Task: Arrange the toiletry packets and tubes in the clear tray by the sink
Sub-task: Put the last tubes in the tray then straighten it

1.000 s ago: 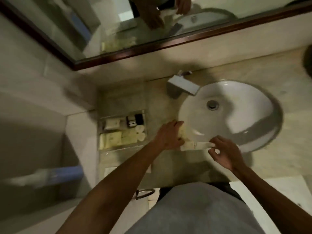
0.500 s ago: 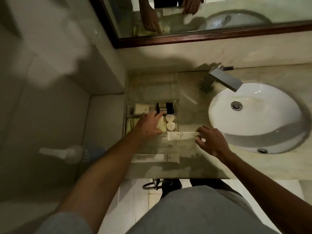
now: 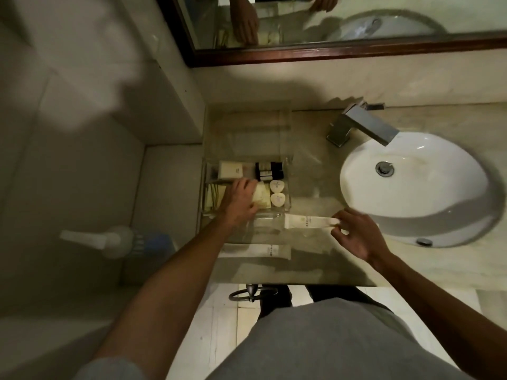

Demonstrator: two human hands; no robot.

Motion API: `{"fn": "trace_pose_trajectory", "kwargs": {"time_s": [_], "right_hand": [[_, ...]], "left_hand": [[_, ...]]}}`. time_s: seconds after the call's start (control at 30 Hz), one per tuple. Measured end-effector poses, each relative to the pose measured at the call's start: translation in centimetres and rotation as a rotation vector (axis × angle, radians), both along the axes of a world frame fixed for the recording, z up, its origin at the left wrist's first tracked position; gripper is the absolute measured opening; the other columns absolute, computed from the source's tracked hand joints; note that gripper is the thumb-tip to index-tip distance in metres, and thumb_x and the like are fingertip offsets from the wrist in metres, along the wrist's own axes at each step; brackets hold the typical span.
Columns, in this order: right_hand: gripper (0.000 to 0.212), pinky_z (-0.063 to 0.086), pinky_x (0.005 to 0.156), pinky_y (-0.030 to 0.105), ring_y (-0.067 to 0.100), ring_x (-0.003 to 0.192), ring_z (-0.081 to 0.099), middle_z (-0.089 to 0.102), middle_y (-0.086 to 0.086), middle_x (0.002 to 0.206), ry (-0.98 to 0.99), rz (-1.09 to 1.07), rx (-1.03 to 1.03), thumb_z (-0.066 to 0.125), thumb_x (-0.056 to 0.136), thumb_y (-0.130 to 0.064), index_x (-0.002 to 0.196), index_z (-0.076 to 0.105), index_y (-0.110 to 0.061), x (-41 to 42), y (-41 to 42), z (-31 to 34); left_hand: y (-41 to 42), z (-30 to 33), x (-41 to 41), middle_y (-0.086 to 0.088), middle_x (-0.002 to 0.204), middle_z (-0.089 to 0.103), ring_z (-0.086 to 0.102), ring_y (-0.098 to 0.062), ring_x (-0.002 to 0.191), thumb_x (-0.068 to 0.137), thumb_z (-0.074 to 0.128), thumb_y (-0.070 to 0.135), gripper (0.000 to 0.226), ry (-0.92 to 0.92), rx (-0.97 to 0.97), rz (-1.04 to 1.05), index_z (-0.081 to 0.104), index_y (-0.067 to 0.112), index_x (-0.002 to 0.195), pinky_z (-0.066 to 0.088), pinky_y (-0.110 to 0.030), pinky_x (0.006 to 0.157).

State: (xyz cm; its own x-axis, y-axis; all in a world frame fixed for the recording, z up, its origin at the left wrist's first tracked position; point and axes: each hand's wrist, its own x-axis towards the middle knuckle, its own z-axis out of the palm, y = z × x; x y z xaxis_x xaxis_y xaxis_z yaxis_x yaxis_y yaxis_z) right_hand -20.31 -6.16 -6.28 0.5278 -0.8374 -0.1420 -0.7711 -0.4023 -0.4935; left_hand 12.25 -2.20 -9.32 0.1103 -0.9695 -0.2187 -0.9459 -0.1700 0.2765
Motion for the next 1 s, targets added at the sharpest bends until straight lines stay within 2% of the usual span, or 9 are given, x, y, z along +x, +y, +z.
{"fn": "trace_pose_trajectory", "kwargs": {"time_s": [0.17,0.3,0.43,0.57,0.63,0.73,0.83,0.9,1.0], "right_hand": [[0.022,0.031,0.058,0.025,0.023,0.069,0.06,0.062,-0.003,0.083,-0.012,-0.011,-0.007,0.056,0.08,-0.035,0.086,0.068,-0.018,0.0,0.0,-0.1],[0.024,0.034,0.061,0.028,0.024,0.071,0.061,0.064,-0.002,0.084,-0.014,-0.05,-0.017,0.054,0.081,-0.036,0.089,0.068,-0.019,0.5,0.1,0.1],[0.017,0.038,0.064,0.028,0.023,0.077,0.061,0.065,0.001,0.09,-0.022,-0.116,-0.014,0.064,0.084,-0.03,0.096,0.069,-0.018,4.2,-1.3,-0.1],[0.021,0.046,0.07,0.029,0.015,0.083,0.055,0.06,-0.001,0.096,-0.073,0.01,-0.016,0.064,0.088,-0.031,0.104,0.066,-0.018,13.0,-3.0,0.1],[0.024,0.05,0.077,0.033,0.016,0.09,0.053,0.059,0.002,0.104,-0.048,0.101,-0.028,0.063,0.089,-0.031,0.11,0.064,-0.018,17.3,-3.5,-0.2],[0.03,0.049,0.089,0.038,0.021,0.105,0.053,0.058,0.006,0.12,0.02,0.241,-0.011,0.06,0.092,-0.031,0.12,0.061,-0.02,21.6,-4.1,-1.2],[0.044,0.042,0.099,0.043,0.025,0.117,0.048,0.051,0.008,0.133,0.136,0.31,-0.031,0.056,0.094,-0.035,0.136,0.051,-0.022,22.9,-4.3,-2.3],[0.055,0.039,0.104,0.046,0.026,0.121,0.045,0.047,0.009,0.135,0.111,0.251,-0.091,0.058,0.092,-0.036,0.143,0.042,-0.021,22.4,-4.0,-2.5],[0.055,0.039,0.1,0.042,0.025,0.116,0.046,0.05,0.01,0.13,-0.052,0.165,-0.169,0.062,0.088,-0.034,0.138,0.044,-0.02,20.7,-2.9,-1.8]], "left_hand": [[-1.0,0.6,-1.1,-0.004,0.136,0.042,0.04,-0.021,0.124,0.08,0.066,0.027,0.071,0.028,-0.002,-0.084,0.035,0.02,0.143,0.037,-0.039,0.105],[-0.6,0.7,-1.0,-0.003,0.138,0.039,0.043,-0.02,0.119,0.077,0.065,0.033,0.067,0.081,-0.012,-0.027,0.041,0.022,0.139,0.042,-0.038,0.101],[2.0,0.3,-0.2,-0.005,0.13,0.048,0.048,-0.022,0.114,0.076,0.063,0.021,0.042,0.052,-0.169,-0.039,0.057,0.017,0.118,0.046,-0.038,0.096],[6.8,-0.5,-0.3,-0.007,0.108,0.056,0.051,-0.022,0.098,0.079,0.061,0.018,0.022,0.069,-0.242,-0.004,0.059,0.014,0.101,0.047,-0.041,0.084],[9.3,-1.1,-0.7,-0.007,0.107,0.056,0.05,-0.022,0.098,0.077,0.059,0.025,0.027,0.104,-0.187,-0.014,0.06,0.014,0.102,0.047,-0.038,0.085],[12.3,-1.8,-0.8,-0.007,0.117,0.055,0.05,-0.024,0.106,0.073,0.057,0.035,0.047,0.087,-0.036,-0.03,0.058,0.014,0.115,0.043,-0.038,0.091],[14.0,-2.1,-0.5,-0.006,0.125,0.05,0.046,-0.023,0.114,0.071,0.062,0.025,0.056,0.054,0.064,-0.04,0.053,0.016,0.125,0.04,-0.038,0.096],[14.1,-2.0,-0.5,-0.006,0.123,0.051,0.046,-0.023,0.113,0.074,0.062,0.02,0.049,0.032,0.096,-0.037,0.053,0.016,0.122,0.04,-0.036,0.096],[13.7,-1.9,-0.7,-0.008,0.108,0.057,0.052,-0.025,0.099,0.079,0.064,0.021,0.026,-0.028,0.03,-0.012,0.058,0.014,0.103,0.043,-0.036,0.086]]}}
